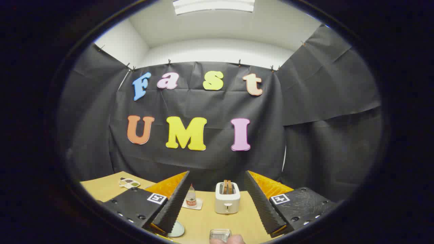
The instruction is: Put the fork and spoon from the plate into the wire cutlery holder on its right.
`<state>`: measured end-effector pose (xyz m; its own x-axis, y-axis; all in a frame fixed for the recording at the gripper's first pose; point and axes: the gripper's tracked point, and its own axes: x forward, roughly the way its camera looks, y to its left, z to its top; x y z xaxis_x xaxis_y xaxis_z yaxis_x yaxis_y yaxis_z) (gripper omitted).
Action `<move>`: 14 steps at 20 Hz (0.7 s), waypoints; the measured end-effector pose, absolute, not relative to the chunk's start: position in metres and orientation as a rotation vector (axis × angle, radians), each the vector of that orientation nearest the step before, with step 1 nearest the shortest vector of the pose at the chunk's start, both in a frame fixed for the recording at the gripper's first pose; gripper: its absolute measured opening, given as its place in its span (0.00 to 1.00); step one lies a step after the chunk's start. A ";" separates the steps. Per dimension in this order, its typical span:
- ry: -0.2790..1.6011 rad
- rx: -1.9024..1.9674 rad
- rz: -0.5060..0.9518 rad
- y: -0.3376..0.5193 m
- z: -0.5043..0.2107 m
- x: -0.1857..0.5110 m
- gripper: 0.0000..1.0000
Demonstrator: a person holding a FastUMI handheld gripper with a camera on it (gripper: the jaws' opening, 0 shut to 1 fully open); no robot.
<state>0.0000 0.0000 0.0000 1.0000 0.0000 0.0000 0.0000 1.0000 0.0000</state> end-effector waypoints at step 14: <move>0.108 0.003 0.009 0.013 -0.030 0.013 0.95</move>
